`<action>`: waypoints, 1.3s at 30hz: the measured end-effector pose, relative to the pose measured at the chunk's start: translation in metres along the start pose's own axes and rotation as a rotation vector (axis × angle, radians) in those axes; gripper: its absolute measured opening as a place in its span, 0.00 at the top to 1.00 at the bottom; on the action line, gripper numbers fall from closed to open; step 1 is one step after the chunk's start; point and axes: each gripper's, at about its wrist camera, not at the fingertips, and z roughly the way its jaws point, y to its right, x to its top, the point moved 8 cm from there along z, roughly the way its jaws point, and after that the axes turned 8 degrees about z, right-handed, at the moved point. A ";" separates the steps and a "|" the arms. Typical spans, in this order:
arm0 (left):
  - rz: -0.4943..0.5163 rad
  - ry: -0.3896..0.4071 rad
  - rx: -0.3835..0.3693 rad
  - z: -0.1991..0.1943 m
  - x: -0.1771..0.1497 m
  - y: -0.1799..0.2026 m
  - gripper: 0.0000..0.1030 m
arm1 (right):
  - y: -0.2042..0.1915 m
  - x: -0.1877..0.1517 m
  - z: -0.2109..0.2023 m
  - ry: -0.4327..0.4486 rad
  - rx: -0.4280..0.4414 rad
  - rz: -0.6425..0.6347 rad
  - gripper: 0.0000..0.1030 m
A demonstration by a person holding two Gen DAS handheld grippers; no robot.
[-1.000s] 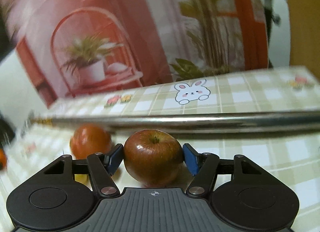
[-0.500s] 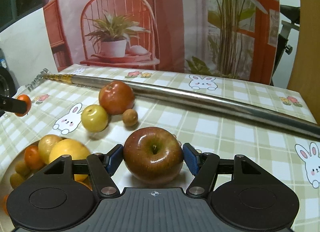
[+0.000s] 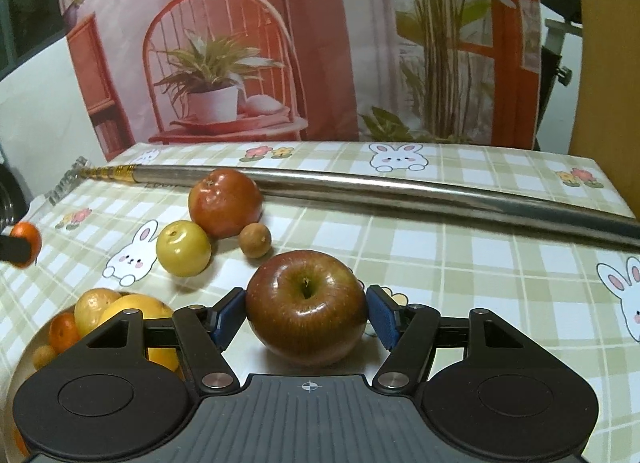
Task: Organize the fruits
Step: 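Carry the tangerine over the plate and open left gripper while right gripper carries the red apple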
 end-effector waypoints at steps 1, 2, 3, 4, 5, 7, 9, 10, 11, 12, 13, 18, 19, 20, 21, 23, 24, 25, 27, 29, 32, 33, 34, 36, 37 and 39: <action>0.006 -0.006 -0.004 0.000 -0.002 0.001 0.66 | 0.001 0.000 -0.001 0.003 0.000 0.007 0.41; 0.013 -0.013 -0.008 0.000 -0.004 0.002 0.66 | 0.002 -0.001 -0.002 0.006 0.000 0.018 0.41; 0.020 -0.019 -0.012 0.001 -0.006 0.004 0.66 | 0.002 -0.001 -0.003 0.006 0.000 0.027 0.41; 0.029 -0.025 -0.017 0.001 -0.008 0.005 0.66 | 0.003 -0.002 -0.006 0.010 -0.001 0.035 0.41; 0.040 -0.031 -0.021 0.002 -0.011 0.006 0.66 | 0.003 -0.002 -0.009 0.019 -0.001 0.040 0.41; 0.064 -0.046 -0.025 0.003 -0.016 0.010 0.66 | 0.002 -0.001 -0.017 0.044 -0.001 0.054 0.41; 0.083 -0.063 -0.027 0.005 -0.020 0.012 0.66 | 0.002 -0.001 -0.027 0.069 0.009 0.081 0.41; 0.090 -0.072 -0.027 0.006 -0.022 0.013 0.66 | 0.002 0.000 -0.032 0.077 0.015 0.092 0.41; 0.094 -0.080 -0.028 0.007 -0.024 0.014 0.66 | 0.001 -0.001 -0.037 0.085 0.021 0.099 0.41; 0.099 -0.089 -0.029 0.008 -0.026 0.014 0.66 | -0.001 -0.001 -0.041 0.092 0.026 0.102 0.41; 0.102 -0.095 -0.030 0.008 -0.028 0.015 0.66 | -0.003 -0.002 -0.046 0.098 0.032 0.102 0.41; 0.105 -0.113 -0.028 0.006 -0.037 0.014 0.66 | -0.015 -0.007 -0.063 0.113 0.064 0.122 0.41; 0.104 -0.114 -0.029 0.005 -0.039 0.014 0.66 | -0.018 -0.008 -0.066 0.115 0.068 0.130 0.41; 0.101 -0.115 -0.030 0.004 -0.040 0.014 0.66 | -0.019 -0.009 -0.069 0.118 0.072 0.138 0.41; 0.099 -0.117 -0.031 0.004 -0.041 0.014 0.66 | -0.022 -0.010 -0.071 0.120 0.077 0.145 0.41; 0.094 -0.121 -0.033 0.003 -0.044 0.014 0.66 | -0.026 -0.013 -0.076 0.119 0.091 0.154 0.41; 0.093 -0.123 -0.035 0.002 -0.044 0.014 0.66 | -0.029 -0.014 -0.078 0.117 0.097 0.152 0.41; 0.093 -0.123 -0.035 0.002 -0.045 0.015 0.66 | -0.031 -0.016 -0.079 0.115 0.101 0.149 0.41; 0.093 -0.123 -0.035 -0.001 -0.046 0.016 0.66 | -0.038 -0.019 -0.082 0.109 0.110 0.140 0.41; 0.093 -0.119 -0.036 -0.004 -0.047 0.016 0.66 | -0.044 -0.022 -0.084 0.102 0.120 0.135 0.41; 0.093 -0.119 -0.038 -0.007 -0.050 0.018 0.66 | -0.052 -0.025 -0.087 0.096 0.130 0.129 0.41; 0.094 -0.122 -0.040 -0.008 -0.052 0.018 0.66 | -0.054 -0.026 -0.088 0.096 0.134 0.125 0.41; 0.096 -0.127 -0.042 -0.009 -0.054 0.018 0.66 | -0.057 -0.027 -0.090 0.095 0.139 0.122 0.41; 0.104 -0.141 -0.051 -0.009 -0.058 0.020 0.66 | -0.063 -0.028 -0.092 0.094 0.149 0.112 0.41; 0.109 -0.151 -0.055 -0.009 -0.060 0.020 0.66 | -0.065 -0.029 -0.093 0.094 0.152 0.108 0.41; 0.115 -0.169 -0.056 -0.007 -0.064 0.021 0.66 | -0.069 -0.030 -0.095 0.093 0.158 0.095 0.41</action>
